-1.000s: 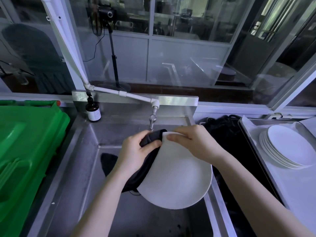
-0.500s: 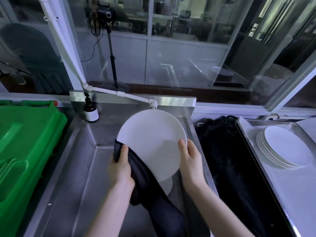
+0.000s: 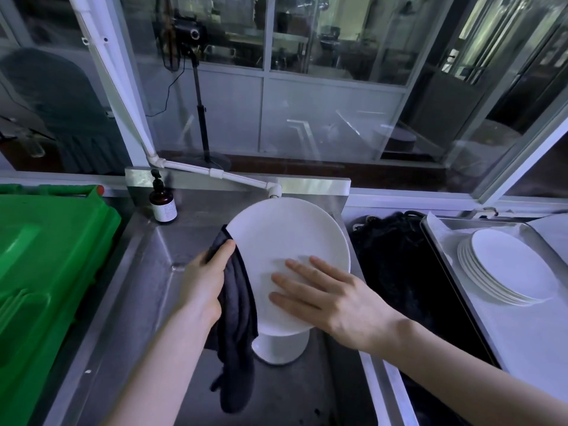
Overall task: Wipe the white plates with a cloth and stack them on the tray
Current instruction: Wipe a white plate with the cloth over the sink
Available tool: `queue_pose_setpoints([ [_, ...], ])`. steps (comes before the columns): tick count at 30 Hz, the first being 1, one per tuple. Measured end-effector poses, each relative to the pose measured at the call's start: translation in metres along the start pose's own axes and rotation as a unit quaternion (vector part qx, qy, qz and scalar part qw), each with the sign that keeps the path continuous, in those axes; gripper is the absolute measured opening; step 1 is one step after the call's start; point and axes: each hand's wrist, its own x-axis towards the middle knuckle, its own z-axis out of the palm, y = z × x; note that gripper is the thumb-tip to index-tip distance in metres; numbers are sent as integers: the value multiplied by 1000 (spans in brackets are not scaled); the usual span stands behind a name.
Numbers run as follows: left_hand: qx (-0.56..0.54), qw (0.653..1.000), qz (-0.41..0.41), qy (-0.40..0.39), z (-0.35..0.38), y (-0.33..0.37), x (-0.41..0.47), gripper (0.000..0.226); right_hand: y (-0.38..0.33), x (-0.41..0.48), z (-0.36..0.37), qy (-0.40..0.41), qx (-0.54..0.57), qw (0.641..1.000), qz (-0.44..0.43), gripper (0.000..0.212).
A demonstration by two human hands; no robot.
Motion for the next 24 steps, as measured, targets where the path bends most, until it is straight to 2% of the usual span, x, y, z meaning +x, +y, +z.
queue_pose_setpoints([
  [3,-45,998,-37,3,-5,8,1,23,-8,3,-2,0,25,999,35,43],
  [5,-100,992,-71,-14,-7,12,0,26,-14,8,-5,-3,89,992,92,44],
  [7,-159,984,-75,-19,0,13,-4,26,-18,15,-8,-7,228,957,180,40],
  [8,-171,984,-57,-11,7,12,-8,26,-20,19,-10,1,314,919,239,36],
  [10,-133,991,14,-7,23,1,-20,30,-23,29,-12,62,442,829,337,19],
  [11,-105,993,54,-23,31,-5,-28,32,-24,35,-13,97,465,796,374,24],
  [13,-52,985,141,-88,40,-14,-42,41,-29,42,-13,135,500,745,421,32],
  [16,63,944,294,-137,44,-22,-40,51,-28,49,-14,182,527,676,481,40],
  [19,160,875,427,-161,46,-30,-42,51,-17,56,-17,234,539,626,513,49],
  [22,215,805,520,-186,48,-30,-45,49,-8,60,-16,243,569,575,535,53],
  [24,235,792,534,-183,49,-21,-36,49,-10,61,-15,244,574,565,540,57],
])
